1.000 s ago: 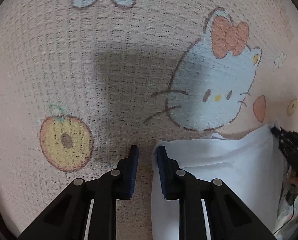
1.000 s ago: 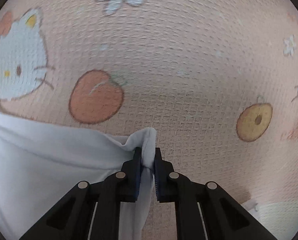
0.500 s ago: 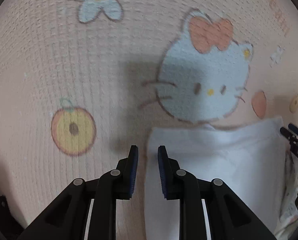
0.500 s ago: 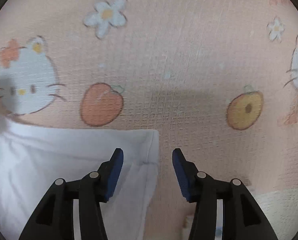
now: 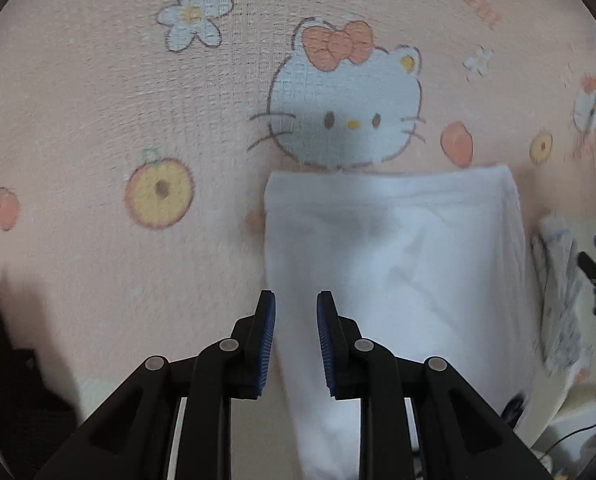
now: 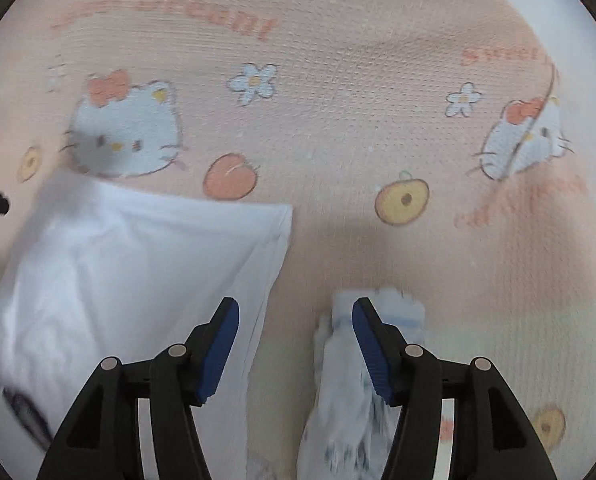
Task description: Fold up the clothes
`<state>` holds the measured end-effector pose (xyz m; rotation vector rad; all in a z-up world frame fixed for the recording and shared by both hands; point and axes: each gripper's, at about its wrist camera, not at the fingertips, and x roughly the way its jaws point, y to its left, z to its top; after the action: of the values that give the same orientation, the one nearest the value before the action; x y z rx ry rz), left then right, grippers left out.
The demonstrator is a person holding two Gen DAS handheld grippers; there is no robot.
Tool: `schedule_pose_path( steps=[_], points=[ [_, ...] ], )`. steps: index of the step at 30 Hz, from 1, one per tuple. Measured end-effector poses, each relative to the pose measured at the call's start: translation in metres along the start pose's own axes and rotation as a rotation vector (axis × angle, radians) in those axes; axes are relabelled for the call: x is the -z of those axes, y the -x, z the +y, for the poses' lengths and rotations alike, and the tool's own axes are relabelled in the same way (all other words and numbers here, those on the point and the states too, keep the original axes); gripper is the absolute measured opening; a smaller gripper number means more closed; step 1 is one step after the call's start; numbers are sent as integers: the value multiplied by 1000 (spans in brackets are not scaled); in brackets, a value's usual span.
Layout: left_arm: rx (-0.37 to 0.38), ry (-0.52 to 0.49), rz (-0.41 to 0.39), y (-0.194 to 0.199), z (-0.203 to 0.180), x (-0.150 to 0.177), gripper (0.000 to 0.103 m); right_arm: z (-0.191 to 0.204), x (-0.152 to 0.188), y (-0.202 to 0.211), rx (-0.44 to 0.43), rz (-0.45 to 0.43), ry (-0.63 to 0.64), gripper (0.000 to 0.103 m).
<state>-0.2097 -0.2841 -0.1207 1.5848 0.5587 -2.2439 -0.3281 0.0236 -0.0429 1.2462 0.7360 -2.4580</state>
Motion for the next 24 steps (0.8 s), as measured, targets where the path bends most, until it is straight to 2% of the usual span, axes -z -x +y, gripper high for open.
schedule_pose_path(
  steps=[5, 7, 12, 17, 24],
  points=[
    [128, -4, 51, 18, 0, 22, 19, 31, 35, 39, 18, -17, 65, 59],
    [178, -4, 58, 19, -8, 30, 19, 41, 54, 56, 33, -22, 77, 63],
    [204, -44, -3, 50, -23, 57, 19, 61, 89, 90, 69, -20, 114, 65],
    [168, -113, -64, 68, -46, 79, 19, 75, 117, 124, 106, -58, 135, 65],
    [43, -258, -146, 91, -79, 122, 19, 81, 140, 150, 106, -115, 138, 66]
  ],
)
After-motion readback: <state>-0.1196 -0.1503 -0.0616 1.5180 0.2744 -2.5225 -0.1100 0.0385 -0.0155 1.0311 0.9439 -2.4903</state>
